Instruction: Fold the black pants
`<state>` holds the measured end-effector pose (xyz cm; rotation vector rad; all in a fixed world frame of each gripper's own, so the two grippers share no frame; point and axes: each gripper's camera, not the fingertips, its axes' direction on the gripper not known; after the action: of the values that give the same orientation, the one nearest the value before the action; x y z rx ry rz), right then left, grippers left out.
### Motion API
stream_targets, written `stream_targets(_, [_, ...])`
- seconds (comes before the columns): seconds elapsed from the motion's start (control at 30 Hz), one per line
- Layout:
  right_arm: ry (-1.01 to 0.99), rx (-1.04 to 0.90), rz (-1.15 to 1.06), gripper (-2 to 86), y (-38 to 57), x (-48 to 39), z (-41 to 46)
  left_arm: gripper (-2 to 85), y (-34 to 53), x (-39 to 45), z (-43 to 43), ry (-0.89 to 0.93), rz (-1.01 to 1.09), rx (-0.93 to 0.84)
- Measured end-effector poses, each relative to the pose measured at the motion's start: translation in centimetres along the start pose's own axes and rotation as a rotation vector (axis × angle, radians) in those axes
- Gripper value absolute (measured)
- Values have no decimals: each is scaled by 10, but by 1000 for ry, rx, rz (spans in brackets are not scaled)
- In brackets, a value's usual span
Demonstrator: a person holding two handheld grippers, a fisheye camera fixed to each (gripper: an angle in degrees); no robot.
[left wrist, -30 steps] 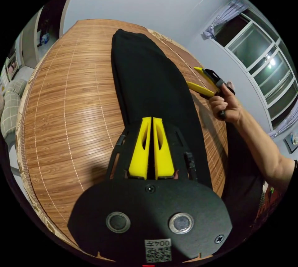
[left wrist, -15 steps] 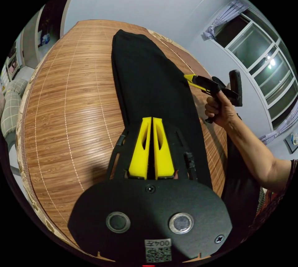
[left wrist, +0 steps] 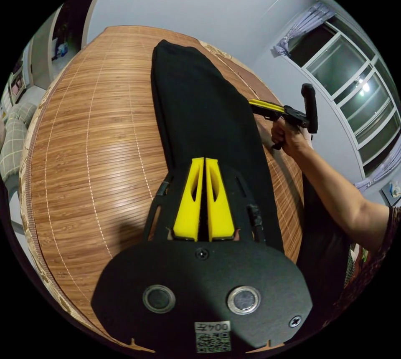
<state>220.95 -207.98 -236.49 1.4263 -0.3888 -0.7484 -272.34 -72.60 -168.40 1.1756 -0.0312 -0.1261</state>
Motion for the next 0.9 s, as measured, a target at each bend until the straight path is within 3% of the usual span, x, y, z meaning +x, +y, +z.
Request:
stream_targets(0.13, [-54, 78, -17, 103, -11, -10, -4, 7, -3, -4, 2, 9, -7, 2])
stream_targets(0.27, [33, -30, -76, 109, -27, -28, 10, 7, -6, -8, 3, 17, -12, 3])
stream_targets(0.53, [24, -10, -74, 108, -47, -48, 13, 7, -9, -14, 4, 21, -15, 4])
stream_targets(0.9, [128, -93, -71, 41, -54, -66, 12, 6, -8, -19, 2, 21, -12, 0])
